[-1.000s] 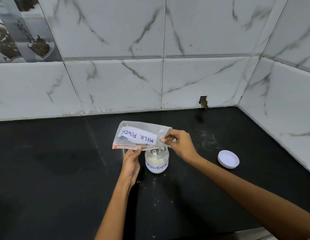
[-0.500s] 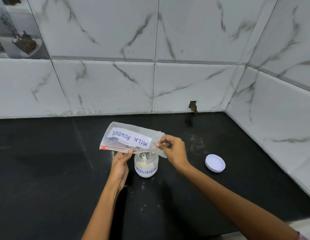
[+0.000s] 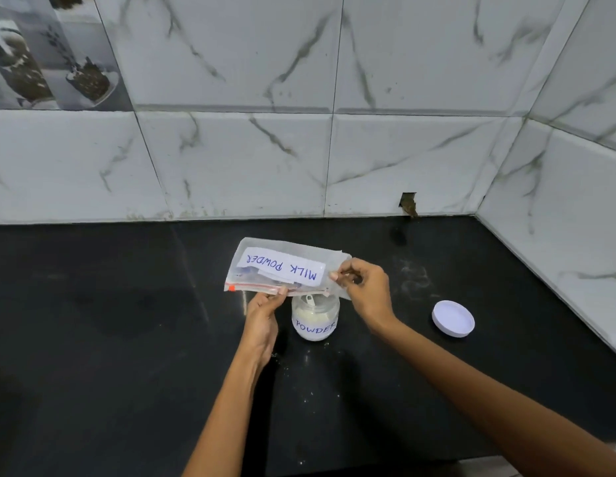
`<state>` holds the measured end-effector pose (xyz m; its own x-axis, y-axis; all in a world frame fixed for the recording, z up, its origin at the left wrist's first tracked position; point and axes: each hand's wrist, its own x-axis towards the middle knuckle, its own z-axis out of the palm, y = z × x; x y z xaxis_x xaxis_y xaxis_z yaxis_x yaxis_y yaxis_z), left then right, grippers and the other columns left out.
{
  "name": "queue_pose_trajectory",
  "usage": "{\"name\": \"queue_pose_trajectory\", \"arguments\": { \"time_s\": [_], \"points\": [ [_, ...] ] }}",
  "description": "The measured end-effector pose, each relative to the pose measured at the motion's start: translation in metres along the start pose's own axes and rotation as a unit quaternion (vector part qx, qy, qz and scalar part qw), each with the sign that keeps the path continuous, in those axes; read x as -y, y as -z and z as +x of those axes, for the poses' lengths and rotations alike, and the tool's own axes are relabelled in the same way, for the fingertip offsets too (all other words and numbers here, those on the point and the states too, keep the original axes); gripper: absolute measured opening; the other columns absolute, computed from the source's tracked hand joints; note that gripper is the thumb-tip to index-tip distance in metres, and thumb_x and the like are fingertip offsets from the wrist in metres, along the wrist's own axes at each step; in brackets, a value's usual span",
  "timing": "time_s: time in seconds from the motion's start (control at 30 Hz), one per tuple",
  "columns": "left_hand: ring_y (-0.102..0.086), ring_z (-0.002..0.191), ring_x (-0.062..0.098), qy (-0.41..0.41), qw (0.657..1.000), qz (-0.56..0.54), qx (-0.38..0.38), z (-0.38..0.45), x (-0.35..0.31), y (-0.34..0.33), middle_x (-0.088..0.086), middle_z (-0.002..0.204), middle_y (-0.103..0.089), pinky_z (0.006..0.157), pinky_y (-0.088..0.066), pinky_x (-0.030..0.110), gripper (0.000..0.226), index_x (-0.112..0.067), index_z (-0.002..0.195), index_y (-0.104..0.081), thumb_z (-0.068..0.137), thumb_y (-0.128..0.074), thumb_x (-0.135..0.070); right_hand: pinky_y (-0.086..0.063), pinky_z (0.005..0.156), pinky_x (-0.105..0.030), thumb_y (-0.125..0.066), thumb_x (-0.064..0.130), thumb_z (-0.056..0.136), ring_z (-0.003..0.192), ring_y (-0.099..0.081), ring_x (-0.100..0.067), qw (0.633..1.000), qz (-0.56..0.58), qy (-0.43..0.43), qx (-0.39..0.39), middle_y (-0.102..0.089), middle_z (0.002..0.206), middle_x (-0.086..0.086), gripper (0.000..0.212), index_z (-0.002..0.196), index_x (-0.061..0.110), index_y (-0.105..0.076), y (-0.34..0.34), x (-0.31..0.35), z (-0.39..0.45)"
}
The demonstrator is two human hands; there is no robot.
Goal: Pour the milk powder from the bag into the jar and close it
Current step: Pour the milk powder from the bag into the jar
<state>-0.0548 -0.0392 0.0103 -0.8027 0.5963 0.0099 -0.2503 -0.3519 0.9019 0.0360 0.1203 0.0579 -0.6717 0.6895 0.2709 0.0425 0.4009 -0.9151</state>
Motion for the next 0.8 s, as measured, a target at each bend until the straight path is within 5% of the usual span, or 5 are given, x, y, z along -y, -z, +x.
{"name": "queue_pose_trajectory", "arguments": {
  "time_s": [0.27, 0.43, 0.53, 0.6, 0.8],
  "points": [
    [-0.056, 0.119, 0.012, 0.014, 1.000, 0.002, -0.028, 0.003, -0.006, -0.005, 0.000, 0.119, -0.069, 0.106, -0.035, 0.030, 0.033, -0.012, 0.118, -0.062, 0.085, -0.062, -0.017, -0.056, 0.073, -0.025, -0.076, 0.012, 0.077, 0.078, -0.066, -0.014, 0.996, 0.063, -0.055, -0.020, -0.072, 0.079, -0.005, 0.006, 0.078, 0.014, -0.071, 0.003, 0.001, 0.006],
    [-0.056, 0.119, 0.024, 0.026, 0.996, -0.017, -0.081, 0.012, -0.017, -0.017, 0.010, 0.115, -0.069, 0.108, -0.036, 0.034, 0.022, -0.006, 0.107, -0.066, 0.087, -0.063, -0.014, -0.047, 0.054, -0.008, -0.077, 0.012, 0.076, 0.076, -0.066, -0.007, 0.984, 0.112, -0.133, -0.021, -0.072, 0.079, 0.000, 0.009, 0.081, 0.014, -0.069, 0.006, 0.008, 0.019],
    [-0.060, 0.102, 0.022, 0.031, 0.991, -0.025, -0.125, 0.019, -0.029, -0.022, 0.008, 0.096, -0.070, 0.097, -0.042, 0.030, 0.002, -0.012, 0.084, -0.067, 0.085, -0.067, -0.010, -0.045, 0.053, -0.015, -0.079, 0.016, 0.075, 0.077, -0.065, -0.006, 0.983, 0.096, -0.155, -0.006, -0.072, 0.082, 0.002, 0.031, 0.099, 0.016, -0.059, 0.011, 0.015, 0.027],
    [-0.061, 0.091, 0.017, 0.027, 0.988, -0.020, -0.151, 0.025, -0.037, -0.026, 0.005, 0.087, -0.070, 0.092, -0.043, 0.028, 0.012, -0.015, 0.072, -0.065, 0.082, -0.070, -0.010, -0.043, 0.058, -0.021, -0.077, 0.021, 0.077, 0.079, -0.064, -0.008, 0.980, 0.097, -0.175, 0.007, -0.071, 0.084, 0.001, 0.045, 0.113, 0.019, -0.050, 0.016, 0.021, 0.035],
    [-0.064, 0.085, 0.014, 0.014, 0.985, 0.017, -0.170, 0.039, -0.050, -0.040, 0.005, 0.085, -0.071, 0.071, -0.044, 0.014, 0.008, -0.012, 0.076, -0.067, 0.079, -0.074, -0.011, -0.041, 0.055, -0.020, -0.071, 0.027, 0.083, 0.064, -0.056, -0.003, 0.973, 0.076, -0.216, 0.038, -0.068, 0.079, 0.004, 0.038, 0.115, 0.008, -0.062, 0.023, 0.031, 0.067]
  ]
}}
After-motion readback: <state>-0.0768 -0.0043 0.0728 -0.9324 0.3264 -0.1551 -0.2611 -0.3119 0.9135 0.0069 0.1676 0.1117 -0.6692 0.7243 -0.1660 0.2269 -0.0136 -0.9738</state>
